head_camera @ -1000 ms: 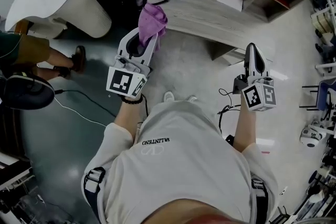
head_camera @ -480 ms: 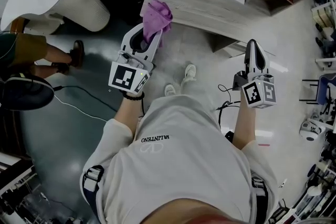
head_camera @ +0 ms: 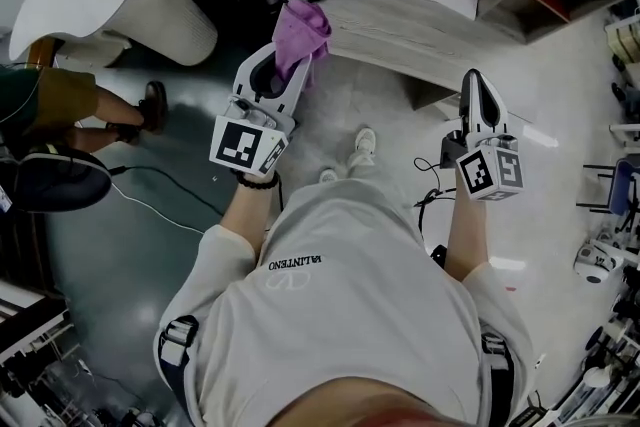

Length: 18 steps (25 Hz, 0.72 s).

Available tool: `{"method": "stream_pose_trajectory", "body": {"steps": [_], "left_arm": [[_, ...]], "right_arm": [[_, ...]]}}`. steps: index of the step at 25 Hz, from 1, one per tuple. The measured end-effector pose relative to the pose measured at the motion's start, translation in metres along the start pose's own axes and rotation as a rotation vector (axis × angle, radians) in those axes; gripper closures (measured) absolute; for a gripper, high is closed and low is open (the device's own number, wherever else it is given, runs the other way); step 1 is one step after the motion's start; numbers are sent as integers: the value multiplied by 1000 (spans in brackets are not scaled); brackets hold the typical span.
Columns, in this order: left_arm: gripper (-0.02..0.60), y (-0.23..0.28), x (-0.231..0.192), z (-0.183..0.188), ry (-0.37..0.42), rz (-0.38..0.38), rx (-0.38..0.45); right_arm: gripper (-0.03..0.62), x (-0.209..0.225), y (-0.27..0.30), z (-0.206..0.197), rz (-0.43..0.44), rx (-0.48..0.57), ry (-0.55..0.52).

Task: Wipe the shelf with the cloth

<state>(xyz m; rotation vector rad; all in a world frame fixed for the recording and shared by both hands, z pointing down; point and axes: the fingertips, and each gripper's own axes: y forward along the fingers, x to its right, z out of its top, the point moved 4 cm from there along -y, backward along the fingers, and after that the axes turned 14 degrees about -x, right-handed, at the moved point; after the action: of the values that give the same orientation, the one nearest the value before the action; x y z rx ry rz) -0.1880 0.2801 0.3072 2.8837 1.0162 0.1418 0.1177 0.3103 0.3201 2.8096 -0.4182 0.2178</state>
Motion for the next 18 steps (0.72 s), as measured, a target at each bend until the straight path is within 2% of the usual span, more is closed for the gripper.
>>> {"method": "stream_pose_trajectory", "body": {"steps": [9, 18], "left_arm": [[492, 68, -18, 5, -10, 25, -12], [492, 138, -23, 16, -2, 85, -22]], "right_arm": [[595, 32, 64, 25, 66, -7, -15], [595, 79, 117, 47, 144, -25, -24]]}}
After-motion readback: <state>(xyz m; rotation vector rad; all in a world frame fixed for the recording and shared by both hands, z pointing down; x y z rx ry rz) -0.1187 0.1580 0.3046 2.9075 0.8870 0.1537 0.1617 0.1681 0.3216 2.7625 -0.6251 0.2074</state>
